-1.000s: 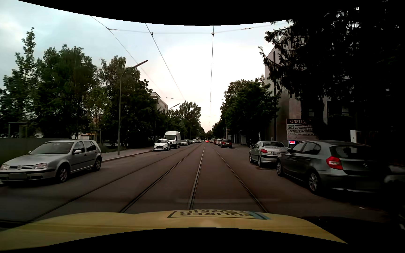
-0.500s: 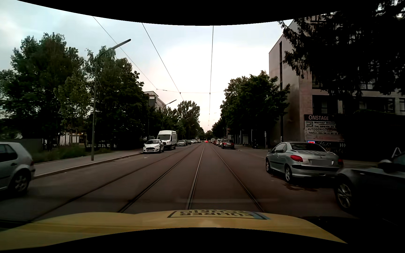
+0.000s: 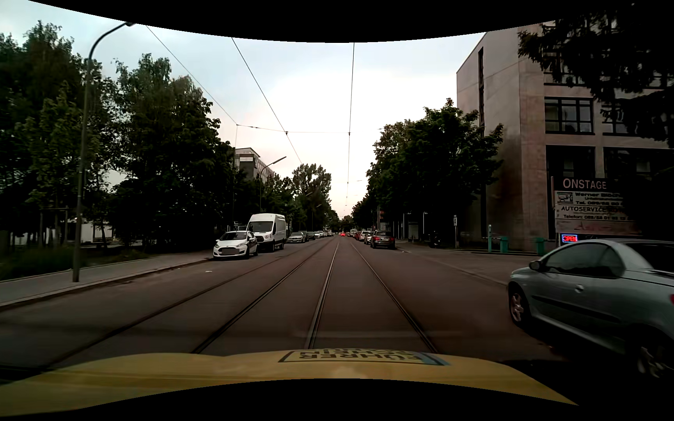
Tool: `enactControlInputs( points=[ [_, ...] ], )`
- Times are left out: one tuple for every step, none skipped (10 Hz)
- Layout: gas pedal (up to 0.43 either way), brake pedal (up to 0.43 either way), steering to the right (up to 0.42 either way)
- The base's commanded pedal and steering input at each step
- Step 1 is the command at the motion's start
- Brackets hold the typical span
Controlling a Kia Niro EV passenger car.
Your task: Follow the waypoints while adhering to traffic rules and regulations
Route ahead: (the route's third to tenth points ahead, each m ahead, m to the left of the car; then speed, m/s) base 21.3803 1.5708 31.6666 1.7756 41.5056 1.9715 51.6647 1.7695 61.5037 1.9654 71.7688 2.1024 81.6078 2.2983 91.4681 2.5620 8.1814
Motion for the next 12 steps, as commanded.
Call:
enactControlInputs(
  points=[
    [0.067, 0.0, 0.003],
    [0.067, 0.0, 0.003],
    [0.059, 0.0, 0.002],
    [0.059, 0.0, 0.0],
    [0.059, 0.0, -0.001],
    [0.059, 0.0, -0.001],
    [0.059, 0.0, -0.001],
    [0.059, 0.0, -0.003],
    [0.059, 0.0, -0.005],
    [0.059, 0.0, -0.005],
    [0.059, 0.0, -0.004],
    [0.059, 0.0, -0.005]
  ],
)
